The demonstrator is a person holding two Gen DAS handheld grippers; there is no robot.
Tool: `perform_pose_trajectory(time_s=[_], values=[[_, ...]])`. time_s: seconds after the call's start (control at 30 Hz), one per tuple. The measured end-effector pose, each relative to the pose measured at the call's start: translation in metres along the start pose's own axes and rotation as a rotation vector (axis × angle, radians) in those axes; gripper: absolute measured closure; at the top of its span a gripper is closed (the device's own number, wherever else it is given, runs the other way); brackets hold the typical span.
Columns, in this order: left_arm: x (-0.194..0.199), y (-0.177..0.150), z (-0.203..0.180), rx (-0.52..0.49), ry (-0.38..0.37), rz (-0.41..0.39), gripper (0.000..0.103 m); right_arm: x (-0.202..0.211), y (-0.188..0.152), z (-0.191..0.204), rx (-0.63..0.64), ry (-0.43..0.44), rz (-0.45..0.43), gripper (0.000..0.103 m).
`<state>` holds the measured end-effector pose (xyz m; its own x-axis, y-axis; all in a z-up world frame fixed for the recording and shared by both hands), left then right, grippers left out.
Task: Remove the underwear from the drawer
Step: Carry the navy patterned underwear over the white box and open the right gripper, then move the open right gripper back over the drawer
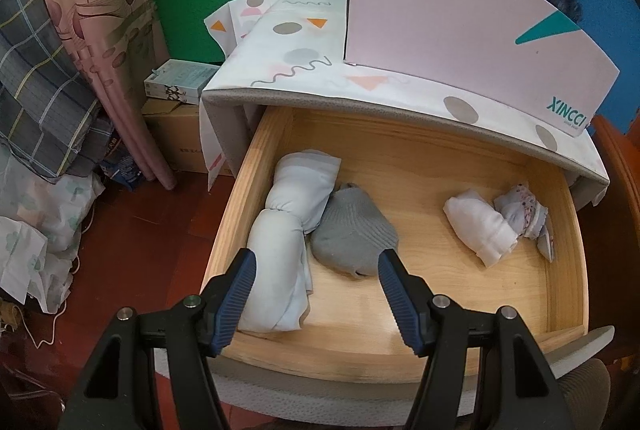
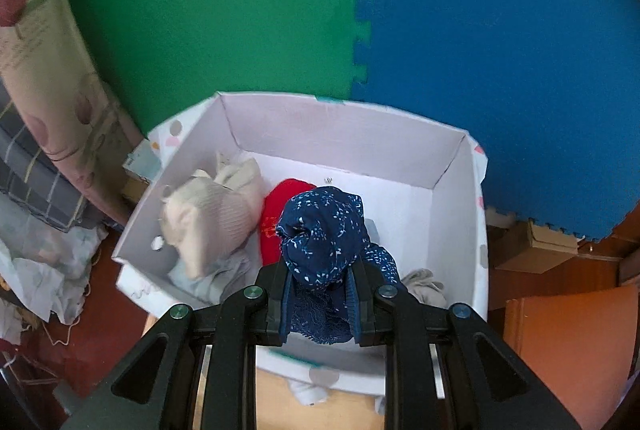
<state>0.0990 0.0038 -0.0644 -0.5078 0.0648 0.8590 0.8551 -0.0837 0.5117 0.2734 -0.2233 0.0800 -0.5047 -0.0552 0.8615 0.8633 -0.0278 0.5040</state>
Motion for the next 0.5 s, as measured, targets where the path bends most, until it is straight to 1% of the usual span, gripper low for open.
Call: perform_pose_trajectory(time_s=[0.07, 0.2, 0.23, 0.27, 0.4, 0.5], values=[[-0.001, 0.0, 0.0, 0.002, -0.012, 0.005, 0.038, -0.014, -0.003, -0.002, -0.01, 0.001, 0.022, 0.082], [-0.002, 0.0, 0.001, 0.004, -0.013, 0.008, 0.038, -0.034, -0.01, -0.006, -0.03, 0.012, 0.064, 0.076], [-0.002, -0.001, 0.0, 0.002, -0.012, 0.01, 0.038, -0.036, -0.011, -0.007, -0.032, 0.01, 0.067, 0.074], [-0.002, -0.001, 0.0, 0.001, -0.011, 0.011, 0.038, -0.037, -0.011, -0.007, -0.03, 0.009, 0.067, 0.07], [-0.004, -0.001, -0.001, -0.006, -0.002, 0.02, 0.038, -0.024, -0.009, -0.006, -0.013, 0.019, 0.033, 0.068], [-0.004, -0.002, 0.0, -0.007, 0.002, 0.021, 0.038, -0.001, -0.009, -0.004, -0.001, 0.042, -0.004, 0.068]])
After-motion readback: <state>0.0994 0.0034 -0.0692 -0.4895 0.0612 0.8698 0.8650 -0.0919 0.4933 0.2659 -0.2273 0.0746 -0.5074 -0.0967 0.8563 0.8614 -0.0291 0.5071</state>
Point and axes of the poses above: each gripper's, at about its wrist camera, not at the fingertips, and x roughly against the way its jaws point, z to its left, y to its top, the point moved 7 cm from there along -x, roughly the way its jaws point
